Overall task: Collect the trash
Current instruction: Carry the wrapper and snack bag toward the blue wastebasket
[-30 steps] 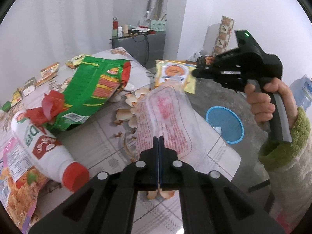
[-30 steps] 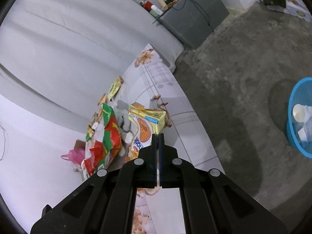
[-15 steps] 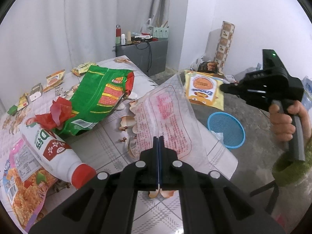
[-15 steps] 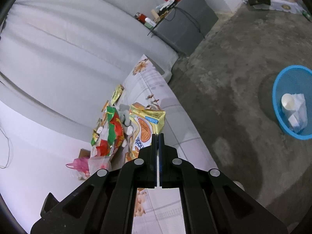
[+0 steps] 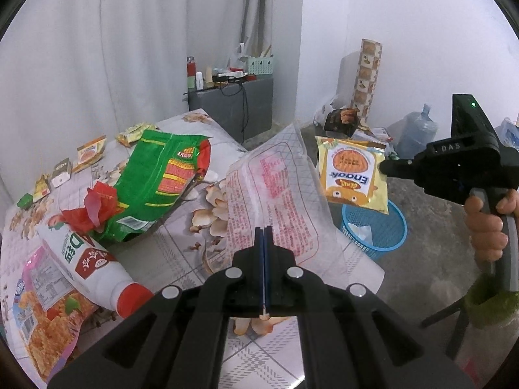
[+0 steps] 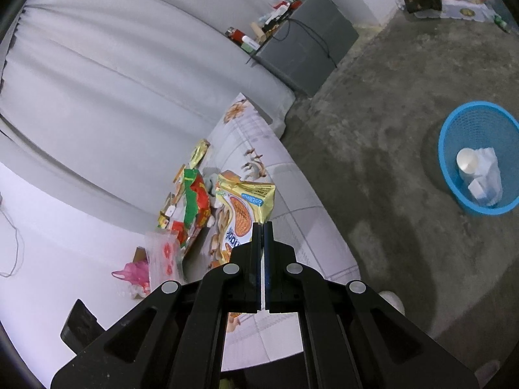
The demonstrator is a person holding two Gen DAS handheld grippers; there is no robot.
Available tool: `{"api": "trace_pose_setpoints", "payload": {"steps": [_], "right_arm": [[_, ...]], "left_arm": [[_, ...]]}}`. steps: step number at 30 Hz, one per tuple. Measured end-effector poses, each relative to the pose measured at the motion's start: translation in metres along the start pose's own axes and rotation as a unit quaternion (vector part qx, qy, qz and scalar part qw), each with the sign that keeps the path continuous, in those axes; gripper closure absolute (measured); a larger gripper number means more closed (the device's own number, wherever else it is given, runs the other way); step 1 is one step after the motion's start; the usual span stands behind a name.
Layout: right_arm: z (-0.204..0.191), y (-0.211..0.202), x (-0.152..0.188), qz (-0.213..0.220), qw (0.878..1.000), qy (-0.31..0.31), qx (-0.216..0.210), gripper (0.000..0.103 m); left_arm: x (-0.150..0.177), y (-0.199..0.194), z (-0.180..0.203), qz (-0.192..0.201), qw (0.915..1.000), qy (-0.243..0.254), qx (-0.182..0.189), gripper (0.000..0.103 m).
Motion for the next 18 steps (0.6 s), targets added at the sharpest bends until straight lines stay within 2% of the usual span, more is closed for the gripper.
{"api": "trace_pose_setpoints", "payload": {"steps": [9,18], "right_arm": [[-0.002,-0.011,0.010,0.008,1.000,0.001,-0.004,0.103],[-0.004,-0.022,0.023,0.021,1.000,0.013,-0.004,0.103]], "left_arm": [[-0.006,-0.005,0.001,0.013,0.9999,0.010,0.000,0.103],[-0.013,-0.007,0.001,0.024,0.9995,0.017,0.016,0.103]]}}
Point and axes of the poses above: each gripper's, at about its wrist camera, not at the fingertips, and y roughly the way its jaws point, z to its right, x to its underside, the point moved 6 cm from there along y, roughly the way its jaws point, and after that the axes turned 6 degrees about -y, right-handed, at the moved point
